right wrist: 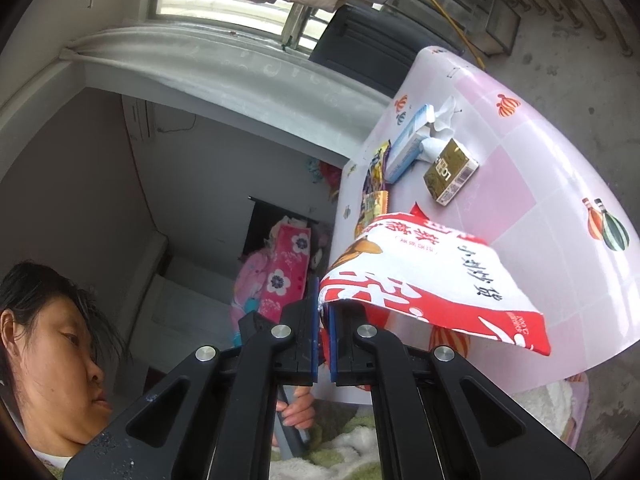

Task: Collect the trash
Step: 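Carry the green bag and snack bag in both grippers over the blue wastebasket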

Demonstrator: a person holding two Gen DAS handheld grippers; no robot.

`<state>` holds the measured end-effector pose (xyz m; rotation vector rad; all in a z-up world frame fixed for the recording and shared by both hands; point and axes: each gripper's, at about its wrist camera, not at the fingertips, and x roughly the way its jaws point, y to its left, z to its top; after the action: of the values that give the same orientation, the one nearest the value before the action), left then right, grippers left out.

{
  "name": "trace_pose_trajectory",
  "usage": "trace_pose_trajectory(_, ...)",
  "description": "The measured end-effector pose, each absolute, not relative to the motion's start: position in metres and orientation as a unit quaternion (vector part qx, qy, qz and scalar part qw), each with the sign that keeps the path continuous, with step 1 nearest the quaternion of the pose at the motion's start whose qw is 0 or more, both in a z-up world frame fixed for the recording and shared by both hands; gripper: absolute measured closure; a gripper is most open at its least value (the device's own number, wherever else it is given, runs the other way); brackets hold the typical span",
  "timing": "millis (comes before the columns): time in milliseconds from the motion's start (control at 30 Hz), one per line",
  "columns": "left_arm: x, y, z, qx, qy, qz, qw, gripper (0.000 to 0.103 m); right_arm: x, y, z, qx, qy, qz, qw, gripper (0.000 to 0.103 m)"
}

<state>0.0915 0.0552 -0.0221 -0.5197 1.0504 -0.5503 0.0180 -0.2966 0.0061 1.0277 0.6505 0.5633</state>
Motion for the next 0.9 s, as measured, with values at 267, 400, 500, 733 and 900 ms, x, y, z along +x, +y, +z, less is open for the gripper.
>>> trace_pose_trajectory(267,0.083,0.005,0.037,-0.194,0.442,-0.368,0.794,0.061,-0.016,-0.344,0.039,0.466,0.227,0.201,0.831,0.101)
trace_pose_trajectory(400,0.087,-0.061,0.061,-0.144,0.436,-0.451,0.765,0.061,-0.038,-0.38,0.046,0.474,0.18,0.145,0.85,0.101)
trace_pose_trajectory(500,0.091,-0.124,0.066,-0.095,0.449,-0.509,0.728,0.061,-0.051,-0.408,0.044,0.474,0.159,0.079,0.863,0.101)
trace_pose_trajectory(733,0.087,-0.284,0.036,0.047,0.494,-0.592,0.635,0.061,-0.044,-0.474,0.006,0.491,0.157,-0.067,0.854,0.101)
trace_pose_trajectory(900,0.084,-0.384,-0.009,0.135,0.524,-0.598,0.591,0.06,-0.025,-0.527,-0.041,0.526,0.163,-0.132,0.824,0.101)
